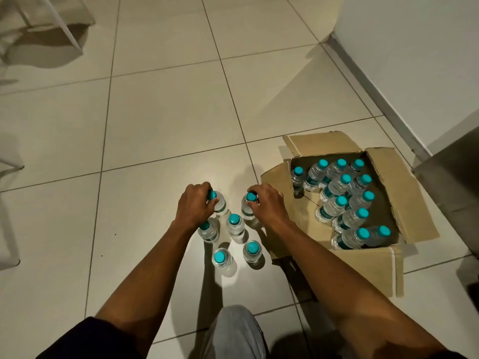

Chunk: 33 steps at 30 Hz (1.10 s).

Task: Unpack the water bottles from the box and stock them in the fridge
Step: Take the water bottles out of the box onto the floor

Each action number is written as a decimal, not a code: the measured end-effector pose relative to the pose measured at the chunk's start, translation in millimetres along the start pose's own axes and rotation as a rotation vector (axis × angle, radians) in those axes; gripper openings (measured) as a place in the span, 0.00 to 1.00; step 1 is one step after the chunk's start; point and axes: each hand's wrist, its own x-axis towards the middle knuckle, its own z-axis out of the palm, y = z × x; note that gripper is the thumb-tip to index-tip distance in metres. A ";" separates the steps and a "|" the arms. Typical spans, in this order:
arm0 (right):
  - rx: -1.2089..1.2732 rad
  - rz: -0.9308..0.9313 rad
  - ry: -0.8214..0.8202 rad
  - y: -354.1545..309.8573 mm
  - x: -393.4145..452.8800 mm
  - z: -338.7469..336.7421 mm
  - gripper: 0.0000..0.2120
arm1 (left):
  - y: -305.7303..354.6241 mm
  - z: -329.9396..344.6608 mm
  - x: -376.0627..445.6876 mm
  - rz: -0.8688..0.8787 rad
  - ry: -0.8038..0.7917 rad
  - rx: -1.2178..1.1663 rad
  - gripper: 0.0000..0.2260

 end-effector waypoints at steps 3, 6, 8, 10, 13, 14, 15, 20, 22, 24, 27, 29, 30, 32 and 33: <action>-0.040 0.014 -0.037 9.4 0.2 13.4 0.18 | -4.2 14.7 1.7 -0.010 -0.035 0.047 0.13; -0.049 0.024 -0.044 17.7 1.1 24.0 0.18 | -4.7 26.1 4.9 -0.019 -0.062 0.098 0.12; -0.047 0.031 -0.030 20.4 2.3 28.0 0.19 | -4.6 31.1 4.9 -0.030 -0.082 0.112 0.11; -0.047 0.033 -0.016 21.6 4.4 30.0 0.19 | -4.9 34.7 4.2 -0.036 -0.089 0.105 0.11; -0.060 0.028 -0.004 21.6 6.2 30.1 0.19 | -4.1 36.9 5.8 -0.042 -0.092 0.119 0.12; -0.063 0.031 -0.001 21.7 5.6 30.0 0.20 | -3.1 36.9 7.2 -0.046 -0.100 0.129 0.12; -0.065 0.036 0.000 21.6 4.7 29.5 0.20 | -1.2 36.3 8.6 -0.048 -0.113 0.146 0.13; -0.060 0.021 0.021 21.5 -3.2 18.5 0.21 | 14.9 28.0 13.4 -0.074 -0.157 0.276 0.20; -0.034 0.023 0.070 23.7 -7.7 6.6 0.18 | 24.7 23.1 14.2 -0.068 -0.105 0.253 0.22; -0.032 0.023 0.137 30.9 -14.8 -9.7 0.16 | 38.6 19.3 14.0 -0.020 -0.053 0.204 0.21; -0.066 0.041 0.203 49.9 -25.7 -38.1 0.15 | 66.7 17.8 14.2 0.060 -0.001 0.095 0.19; -0.066 0.087 0.239 66.3 -35.1 -57.9 0.14 | 91.1 21.4 13.9 0.118 0.003 0.034 0.18; -0.068 0.108 0.261 75.3 -40.6 -67.3 0.13 | 104.5 24.7 13.7 0.150 -0.003 0.013 0.18; -0.109 0.136 0.291 92.9 -51.2 -82.7 0.14 | 130.1 32.4 14.0 0.200 -0.022 -0.022 0.17; -0.144 0.154 0.295 102.6 -56.7 -90.2 0.14 | 143.7 37.5 13.9 0.224 -0.035 -0.040 0.17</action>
